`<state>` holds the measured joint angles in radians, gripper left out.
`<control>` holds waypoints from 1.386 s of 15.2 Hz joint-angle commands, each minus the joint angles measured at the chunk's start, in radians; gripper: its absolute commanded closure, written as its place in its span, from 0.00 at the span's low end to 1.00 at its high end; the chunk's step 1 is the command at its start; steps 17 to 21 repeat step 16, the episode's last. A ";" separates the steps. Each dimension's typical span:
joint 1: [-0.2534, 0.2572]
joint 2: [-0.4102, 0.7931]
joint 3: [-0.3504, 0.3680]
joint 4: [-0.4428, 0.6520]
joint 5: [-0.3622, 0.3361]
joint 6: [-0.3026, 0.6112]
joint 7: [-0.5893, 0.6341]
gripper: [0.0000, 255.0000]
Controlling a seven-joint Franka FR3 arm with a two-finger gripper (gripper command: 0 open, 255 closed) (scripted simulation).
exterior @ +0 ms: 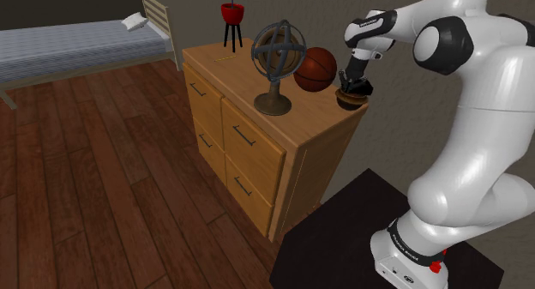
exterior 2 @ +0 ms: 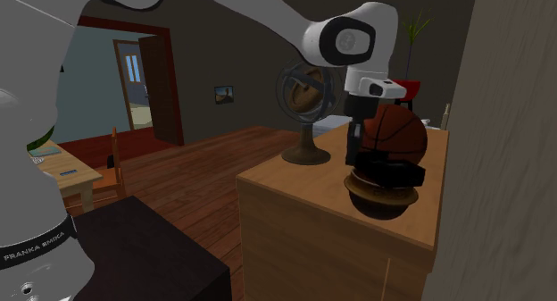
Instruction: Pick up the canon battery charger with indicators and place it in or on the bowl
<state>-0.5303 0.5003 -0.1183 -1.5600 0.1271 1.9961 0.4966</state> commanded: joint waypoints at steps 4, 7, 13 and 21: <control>-0.001 0.006 0.000 -0.001 0.001 0.008 -0.001 1.00; -0.060 -0.021 0.022 -0.028 0.083 0.025 -0.096 0.00; -0.439 0.016 0.144 0.005 0.567 -0.124 -0.645 0.00; -0.598 0.164 0.180 0.144 0.744 -0.320 -0.829 0.00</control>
